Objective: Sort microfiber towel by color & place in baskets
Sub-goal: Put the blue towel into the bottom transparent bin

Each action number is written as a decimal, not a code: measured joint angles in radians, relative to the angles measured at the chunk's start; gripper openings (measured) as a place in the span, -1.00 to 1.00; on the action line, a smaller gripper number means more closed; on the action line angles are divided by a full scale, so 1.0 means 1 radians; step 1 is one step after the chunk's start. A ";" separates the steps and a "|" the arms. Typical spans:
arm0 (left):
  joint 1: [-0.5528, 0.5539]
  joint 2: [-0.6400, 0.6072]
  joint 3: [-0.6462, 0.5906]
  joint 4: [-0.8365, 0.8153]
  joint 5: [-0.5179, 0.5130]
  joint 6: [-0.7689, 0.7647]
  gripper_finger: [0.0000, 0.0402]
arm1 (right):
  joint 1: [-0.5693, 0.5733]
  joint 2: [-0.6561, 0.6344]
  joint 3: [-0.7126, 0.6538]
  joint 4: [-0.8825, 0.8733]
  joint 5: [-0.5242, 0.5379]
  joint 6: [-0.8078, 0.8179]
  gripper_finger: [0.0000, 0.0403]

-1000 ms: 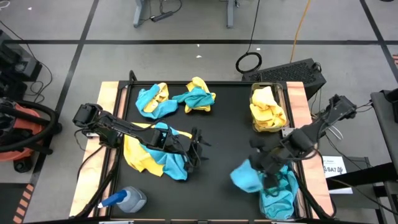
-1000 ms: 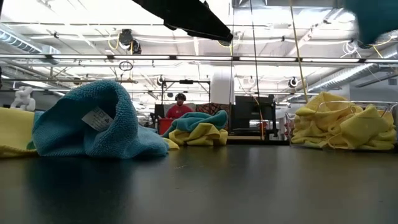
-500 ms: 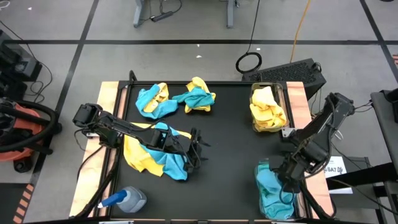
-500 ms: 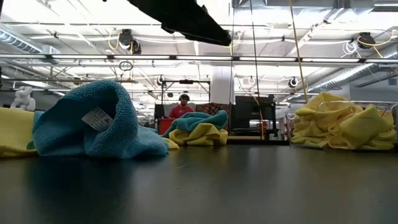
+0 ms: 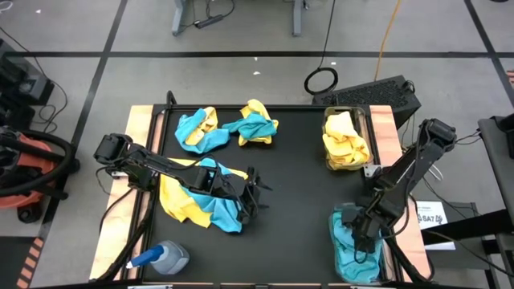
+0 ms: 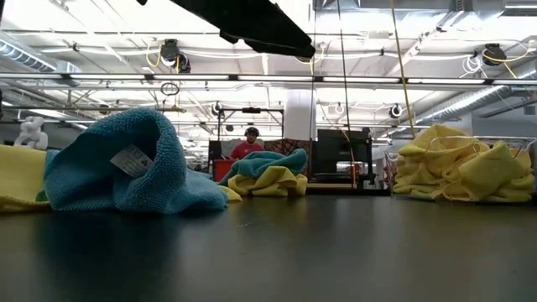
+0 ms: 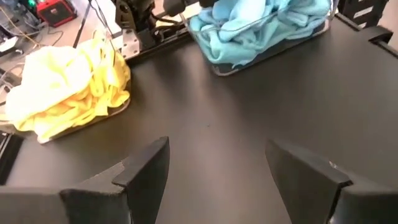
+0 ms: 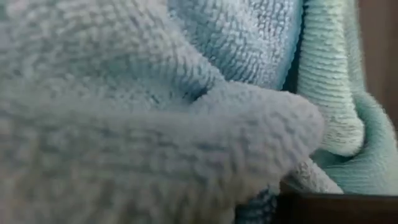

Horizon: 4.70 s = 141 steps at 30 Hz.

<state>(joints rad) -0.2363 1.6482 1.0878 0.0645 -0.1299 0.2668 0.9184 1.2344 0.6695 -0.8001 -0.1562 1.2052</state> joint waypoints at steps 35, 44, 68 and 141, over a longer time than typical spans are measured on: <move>0.000 0.001 0.000 0.023 0.006 0.000 0.35 | 0.000 0.008 0.562 -0.439 0.275 -0.072 0.02; 0.000 0.001 0.000 -0.070 0.006 0.001 0.35 | -0.004 0.008 0.582 -0.350 0.584 -0.251 -0.16; -0.019 0.001 0.000 -0.796 0.206 -0.210 0.35 | -0.203 0.169 0.582 -0.063 0.857 -0.852 -0.18; -0.135 0.150 0.430 -1.096 -0.272 0.012 -0.98 | -0.385 0.299 0.582 0.320 0.783 -1.131 0.24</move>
<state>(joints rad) -0.3714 1.7977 1.5182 -1.0317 -0.4024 0.2790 0.5329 1.5337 1.2514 -0.4802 0.6263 0.0740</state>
